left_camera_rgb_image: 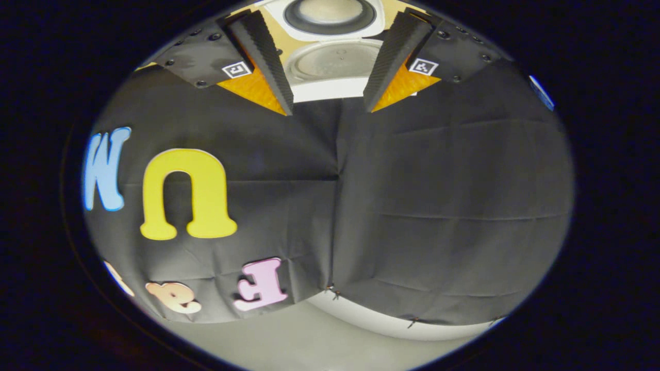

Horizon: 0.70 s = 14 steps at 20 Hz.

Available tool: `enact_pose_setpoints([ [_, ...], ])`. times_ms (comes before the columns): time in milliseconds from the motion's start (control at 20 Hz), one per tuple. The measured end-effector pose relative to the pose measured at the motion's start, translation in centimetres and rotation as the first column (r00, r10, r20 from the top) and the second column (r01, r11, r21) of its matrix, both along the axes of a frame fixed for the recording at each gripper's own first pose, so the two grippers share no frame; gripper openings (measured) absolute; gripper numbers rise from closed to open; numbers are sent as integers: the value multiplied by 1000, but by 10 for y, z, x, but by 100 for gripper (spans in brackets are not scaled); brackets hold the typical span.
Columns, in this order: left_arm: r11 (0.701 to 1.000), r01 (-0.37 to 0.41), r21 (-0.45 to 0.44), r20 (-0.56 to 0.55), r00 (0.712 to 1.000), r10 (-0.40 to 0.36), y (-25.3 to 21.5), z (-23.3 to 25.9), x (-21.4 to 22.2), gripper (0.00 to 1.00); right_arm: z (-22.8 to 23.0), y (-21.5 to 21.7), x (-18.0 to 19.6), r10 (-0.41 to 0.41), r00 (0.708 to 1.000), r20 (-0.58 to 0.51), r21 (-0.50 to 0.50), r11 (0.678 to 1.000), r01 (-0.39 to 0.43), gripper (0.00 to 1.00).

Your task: Close the left gripper, press the button to open the rice cooker; take a wooden spoon from the chopstick holder with the right hand, scoop a spoonful of rice and pour it into the rice cooker, then put the wooden spoon back into the chopstick holder.

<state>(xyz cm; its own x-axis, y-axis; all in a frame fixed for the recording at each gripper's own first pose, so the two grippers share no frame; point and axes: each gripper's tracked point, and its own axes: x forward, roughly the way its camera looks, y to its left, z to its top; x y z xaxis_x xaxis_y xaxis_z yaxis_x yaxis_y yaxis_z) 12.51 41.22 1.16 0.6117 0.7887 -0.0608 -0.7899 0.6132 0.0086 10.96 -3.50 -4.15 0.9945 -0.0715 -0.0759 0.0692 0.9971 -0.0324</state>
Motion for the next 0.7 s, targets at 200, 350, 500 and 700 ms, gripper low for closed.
enact_pose_setpoints([
  [200,998,-46,-52,-31,999,45,41,-14,19,95,-7,2,11,-1,1000,-21,7,1000,1,96],
  [350,995,-58,-81,-77,996,52,70,-26,38,95,-11,6,17,5,999,-36,11,1000,-4,97],
  [500,983,-96,-155,-112,990,79,91,-45,45,95,-14,9,19,12,999,-43,10,1000,-12,97],
  [700,978,-116,-173,-178,980,84,98,-70,49,94,-21,13,16,25,998,-59,15,1000,-24,97],
])
